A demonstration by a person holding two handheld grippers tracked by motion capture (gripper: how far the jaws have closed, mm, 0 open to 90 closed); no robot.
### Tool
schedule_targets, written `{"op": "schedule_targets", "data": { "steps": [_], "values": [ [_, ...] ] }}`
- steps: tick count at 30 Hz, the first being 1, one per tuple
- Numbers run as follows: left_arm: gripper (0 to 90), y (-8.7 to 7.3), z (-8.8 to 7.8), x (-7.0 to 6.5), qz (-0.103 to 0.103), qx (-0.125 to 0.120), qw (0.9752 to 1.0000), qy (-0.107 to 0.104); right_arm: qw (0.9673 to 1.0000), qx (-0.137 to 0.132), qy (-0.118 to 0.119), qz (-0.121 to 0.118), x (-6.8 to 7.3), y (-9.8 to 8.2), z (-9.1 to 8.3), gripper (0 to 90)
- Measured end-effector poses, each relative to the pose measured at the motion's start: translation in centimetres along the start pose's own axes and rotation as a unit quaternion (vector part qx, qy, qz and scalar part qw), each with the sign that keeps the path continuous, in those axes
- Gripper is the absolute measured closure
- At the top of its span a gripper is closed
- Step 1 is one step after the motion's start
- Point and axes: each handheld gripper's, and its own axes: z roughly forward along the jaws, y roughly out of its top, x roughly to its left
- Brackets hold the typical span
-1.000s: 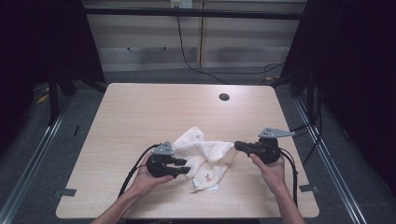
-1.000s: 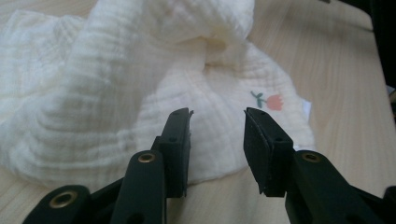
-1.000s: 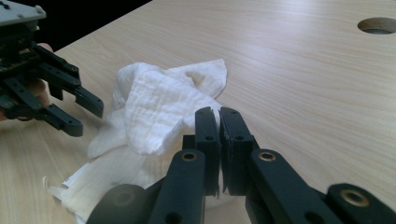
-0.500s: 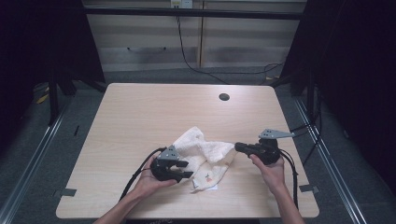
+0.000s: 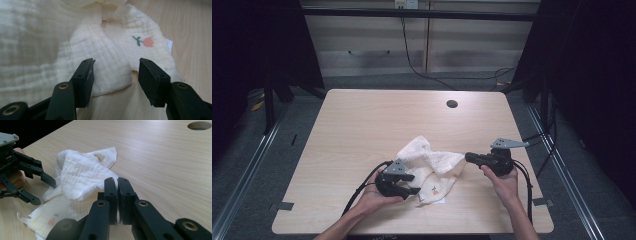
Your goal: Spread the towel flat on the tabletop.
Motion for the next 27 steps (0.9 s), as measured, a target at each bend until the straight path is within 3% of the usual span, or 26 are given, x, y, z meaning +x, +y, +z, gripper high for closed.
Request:
{"op": "schedule_targets", "data": {
  "steps": [5, 6, 12, 14, 16, 20, 27],
  "values": [
    [56.7, 0.0, 0.1, -0.5, 0.025, 0.004, 0.9996, 0.016, 1.0000, 0.001, 0.001, 0.001, 0.0, 0.0, 0.0, 87.1],
    [58.8, 0.0, 0.2, -0.8, 0.034, 0.003, 0.9990, 0.030, 1.0000, 0.000, 0.003, 0.001, 0.0, 0.0, 0.0, 87.1],
    [79.8, 0.0, 0.1, -0.9, 0.040, 0.006, 0.9987, 0.032, 1.0000, -0.001, 0.007, 0.003, 0.0, -0.1, 0.0, 87.0],
    [82.0, -0.1, -0.1, -0.6, 0.028, -0.001, 0.9994, 0.020, 1.0000, -0.001, 0.007, 0.003, 0.1, -0.1, 0.0, 87.0],
    [84.1, -0.2, -0.6, 0.2, 0.000, -0.016, 0.9999, 0.002, 1.0000, -0.004, 0.007, 0.001, 0.0, 0.0, -0.1, 87.0],
    [84.8, 0.0, -1.8, 0.5, -0.017, -0.044, 0.9989, -0.007, 0.9999, -0.009, 0.006, 0.004, 0.0, 0.0, -0.2, 87.0],
    [85.0, 0.2, -4.7, 1.5, -0.035, -0.088, 0.9955, -0.001, 0.9998, -0.017, 0.004, 0.003, 0.2, 0.1, -0.5, 87.1]
  ]
}}
